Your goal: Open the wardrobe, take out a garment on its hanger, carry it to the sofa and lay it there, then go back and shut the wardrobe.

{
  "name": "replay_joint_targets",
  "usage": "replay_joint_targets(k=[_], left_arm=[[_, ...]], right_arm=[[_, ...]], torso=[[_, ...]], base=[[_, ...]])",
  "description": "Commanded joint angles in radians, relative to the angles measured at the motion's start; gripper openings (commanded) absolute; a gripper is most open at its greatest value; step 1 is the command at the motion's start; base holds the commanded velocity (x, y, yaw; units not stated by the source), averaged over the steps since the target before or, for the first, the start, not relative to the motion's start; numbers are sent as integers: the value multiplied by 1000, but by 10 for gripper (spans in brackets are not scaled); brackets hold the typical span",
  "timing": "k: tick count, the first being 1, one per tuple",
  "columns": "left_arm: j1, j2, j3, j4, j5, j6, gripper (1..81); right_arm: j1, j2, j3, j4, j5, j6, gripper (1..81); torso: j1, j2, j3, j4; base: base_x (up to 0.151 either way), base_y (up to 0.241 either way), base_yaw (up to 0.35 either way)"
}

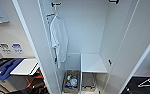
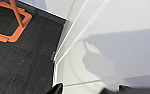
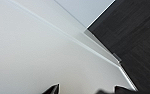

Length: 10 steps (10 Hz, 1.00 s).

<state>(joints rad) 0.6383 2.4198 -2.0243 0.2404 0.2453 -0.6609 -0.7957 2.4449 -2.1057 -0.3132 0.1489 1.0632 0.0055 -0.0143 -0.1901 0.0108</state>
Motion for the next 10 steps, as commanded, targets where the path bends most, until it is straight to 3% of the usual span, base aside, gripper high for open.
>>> replay_joint_targets(k=[1,3,4,5,7,8,10], left_arm=[[-39,159,-94,11,25,4,811],[4,319,-215,53,26,18,811],[42,389,-266,92,25,18,811],[89,432,-304,119,25,18,811],[246,426,-321,198,9,20,811],[353,403,-335,247,-17,20,811],[549,412,-442,322,-179,21,811]], right_arm=[[31,84,103,-126,-9,-17,811],[7,143,98,-155,-9,-25,811],[-4,185,84,-202,-11,-25,811],[-24,222,63,-245,-20,-25,811],[-107,262,6,-340,-71,-25,811],[-171,277,-71,-383,-94,-26,811],[-296,346,-230,-480,-101,-25,811]], torso=[[0,0,0,0],[0,0,0,0],[0,0,0,0],[0,0,0,0],[0,1,0,0],[0,1,0,0],[0,0,0,0]], base=[[0,0,0],[0,0,0],[0,0,0],[0,0,0],[0,0,0],[0,0,0],[0,0,0]])
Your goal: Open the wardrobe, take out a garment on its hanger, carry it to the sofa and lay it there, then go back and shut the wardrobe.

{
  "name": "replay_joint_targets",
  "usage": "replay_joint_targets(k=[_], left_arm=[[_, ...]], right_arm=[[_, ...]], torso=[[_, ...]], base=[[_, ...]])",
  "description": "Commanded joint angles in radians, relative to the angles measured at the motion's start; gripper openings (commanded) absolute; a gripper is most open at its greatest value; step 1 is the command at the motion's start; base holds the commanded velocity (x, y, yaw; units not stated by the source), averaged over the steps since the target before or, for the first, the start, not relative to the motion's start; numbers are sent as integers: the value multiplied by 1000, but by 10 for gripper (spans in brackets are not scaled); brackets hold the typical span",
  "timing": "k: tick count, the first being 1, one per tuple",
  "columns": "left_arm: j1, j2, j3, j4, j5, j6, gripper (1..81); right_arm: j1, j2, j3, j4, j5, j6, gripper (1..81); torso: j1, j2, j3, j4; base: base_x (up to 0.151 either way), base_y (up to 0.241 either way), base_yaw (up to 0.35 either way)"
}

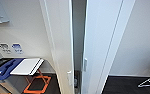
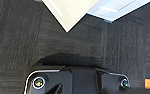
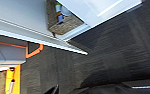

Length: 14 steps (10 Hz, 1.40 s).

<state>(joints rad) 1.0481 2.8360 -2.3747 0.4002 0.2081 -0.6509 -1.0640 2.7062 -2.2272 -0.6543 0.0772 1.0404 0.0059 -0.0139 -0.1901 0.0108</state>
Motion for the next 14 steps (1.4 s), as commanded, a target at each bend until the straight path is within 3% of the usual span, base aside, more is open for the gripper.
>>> replay_joint_targets(k=[1,4,9,14], left_arm=[[213,17,-144,190,-188,11,811],[364,85,-262,287,-266,13,811],[454,180,-377,394,-309,13,811],[456,254,-385,394,-294,23,811]], right_arm=[[-81,126,-187,-169,-30,-3,811],[-244,250,-441,-220,-28,-5,811],[-466,318,-466,-396,-28,-11,811],[-505,326,-471,-413,-30,-11,811]], torso=[[0,0,0,0],[0,0,0,0],[-2,-1,1,0],[-4,-3,3,0]], base=[[0,0,0],[0,0,0],[0,0,0],[0,0,0]])
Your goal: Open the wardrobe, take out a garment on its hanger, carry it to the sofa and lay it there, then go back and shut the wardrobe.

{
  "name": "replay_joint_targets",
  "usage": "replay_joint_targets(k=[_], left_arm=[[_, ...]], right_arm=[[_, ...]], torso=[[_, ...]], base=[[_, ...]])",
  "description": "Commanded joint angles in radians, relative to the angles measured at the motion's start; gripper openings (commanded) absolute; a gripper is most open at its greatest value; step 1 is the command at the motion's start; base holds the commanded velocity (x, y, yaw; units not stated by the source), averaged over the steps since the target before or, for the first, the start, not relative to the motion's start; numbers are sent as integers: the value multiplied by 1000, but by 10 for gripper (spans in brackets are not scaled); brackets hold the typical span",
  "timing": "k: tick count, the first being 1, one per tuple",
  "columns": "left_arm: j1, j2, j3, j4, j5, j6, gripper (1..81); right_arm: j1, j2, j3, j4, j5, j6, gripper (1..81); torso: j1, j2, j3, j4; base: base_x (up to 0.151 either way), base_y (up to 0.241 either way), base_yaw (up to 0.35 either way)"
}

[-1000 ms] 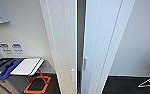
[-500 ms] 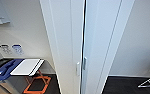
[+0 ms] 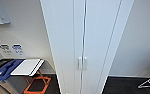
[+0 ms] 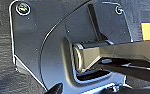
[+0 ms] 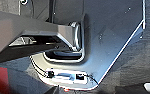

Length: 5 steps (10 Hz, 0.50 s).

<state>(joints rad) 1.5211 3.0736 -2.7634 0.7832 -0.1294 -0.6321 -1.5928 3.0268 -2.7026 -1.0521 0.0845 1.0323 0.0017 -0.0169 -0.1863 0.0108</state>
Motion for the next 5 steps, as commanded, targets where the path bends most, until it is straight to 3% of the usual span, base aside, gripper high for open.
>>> replay_joint_targets(k=[1,5], left_arm=[[-17,22,4,5,43,5,811],[-18,33,4,2,42,-1,811]], right_arm=[[21,10,4,-16,-37,-5,811],[13,36,-8,-38,-49,-18,811]], torso=[[0,0,0,0],[0,0,0,0]], base=[[0,0,0],[0,0,0]])
